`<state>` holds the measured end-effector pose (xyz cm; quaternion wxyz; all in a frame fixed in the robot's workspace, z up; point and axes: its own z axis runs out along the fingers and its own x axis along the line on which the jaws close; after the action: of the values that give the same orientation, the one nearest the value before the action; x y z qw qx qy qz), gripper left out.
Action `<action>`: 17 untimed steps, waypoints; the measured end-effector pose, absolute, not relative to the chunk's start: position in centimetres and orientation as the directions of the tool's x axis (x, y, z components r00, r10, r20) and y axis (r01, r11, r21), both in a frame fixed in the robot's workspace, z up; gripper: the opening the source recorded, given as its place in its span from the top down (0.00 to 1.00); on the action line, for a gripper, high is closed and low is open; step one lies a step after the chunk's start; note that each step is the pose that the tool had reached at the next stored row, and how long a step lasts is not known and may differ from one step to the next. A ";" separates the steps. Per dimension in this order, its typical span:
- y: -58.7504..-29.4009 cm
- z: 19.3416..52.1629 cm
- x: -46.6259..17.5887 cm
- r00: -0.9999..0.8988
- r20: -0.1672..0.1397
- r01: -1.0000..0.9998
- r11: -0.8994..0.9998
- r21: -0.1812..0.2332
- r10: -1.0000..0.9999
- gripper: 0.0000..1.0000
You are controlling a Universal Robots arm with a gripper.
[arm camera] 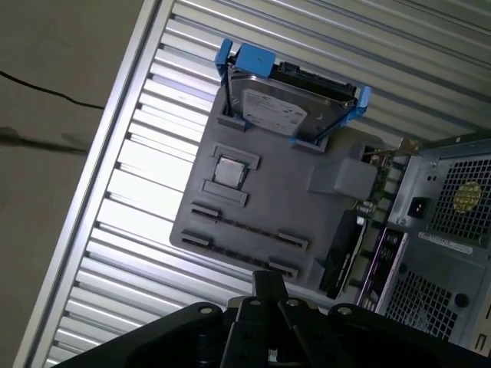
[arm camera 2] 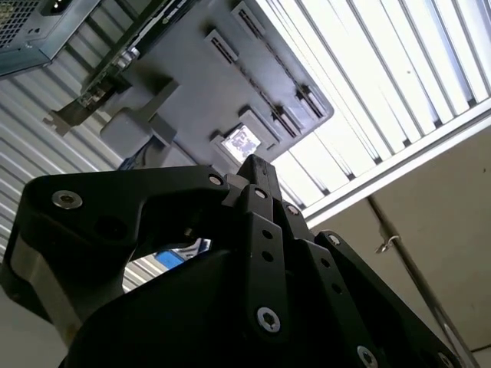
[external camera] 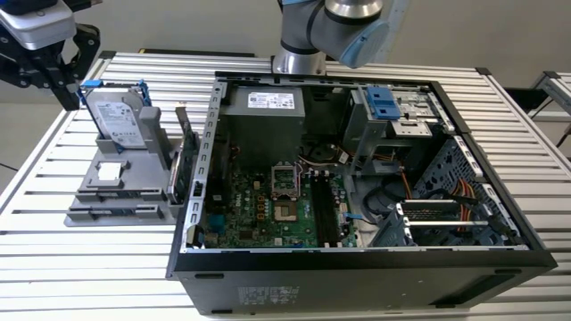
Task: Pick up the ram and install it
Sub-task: 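Pick up the ram and move it above insertion slot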
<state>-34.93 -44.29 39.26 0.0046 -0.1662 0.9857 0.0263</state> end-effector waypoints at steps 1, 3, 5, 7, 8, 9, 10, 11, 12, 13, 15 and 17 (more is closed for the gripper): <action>-44.3 39.3 -34.9 -0.944 -0.018 -0.329 0.943 0.050 -0.329 1.00; -44.3 39.3 -34.9 -0.943 -0.018 -0.333 0.942 0.050 -0.332 1.00; -44.3 39.3 -34.9 -0.941 -0.018 -0.338 0.940 0.050 -0.338 1.00; -44.3 39.3 -34.9 -0.937 -0.018 -0.348 0.936 0.050 -0.348 1.00; -44.3 39.3 -34.9 -0.935 -0.018 -0.355 0.934 0.050 -0.354 1.00; -44.3 39.3 -34.9 -0.933 -0.018 -0.361 0.931 0.050 -0.361 1.00; -44.3 39.3 -34.9 -0.930 -0.018 -0.367 0.929 0.050 -0.367 1.00; -44.3 39.2 -34.9 -0.927 -0.018 -0.375 0.926 0.050 -0.374 1.00; -44.3 39.3 -34.9 -0.924 -0.018 -0.383 0.922 0.050 -0.383 1.00; -44.3 39.3 -34.9 -0.920 -0.018 -0.392 0.919 0.050 -0.392 1.00; -44.3 39.3 -34.9 -0.915 -0.018 -0.404 0.913 0.050 -0.404 1.00; -44.3 39.3 -34.9 -0.910 -0.018 -0.415 0.909 0.050 -0.414 1.00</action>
<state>-34.93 -44.29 39.26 0.0034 -0.2121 0.9769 0.0265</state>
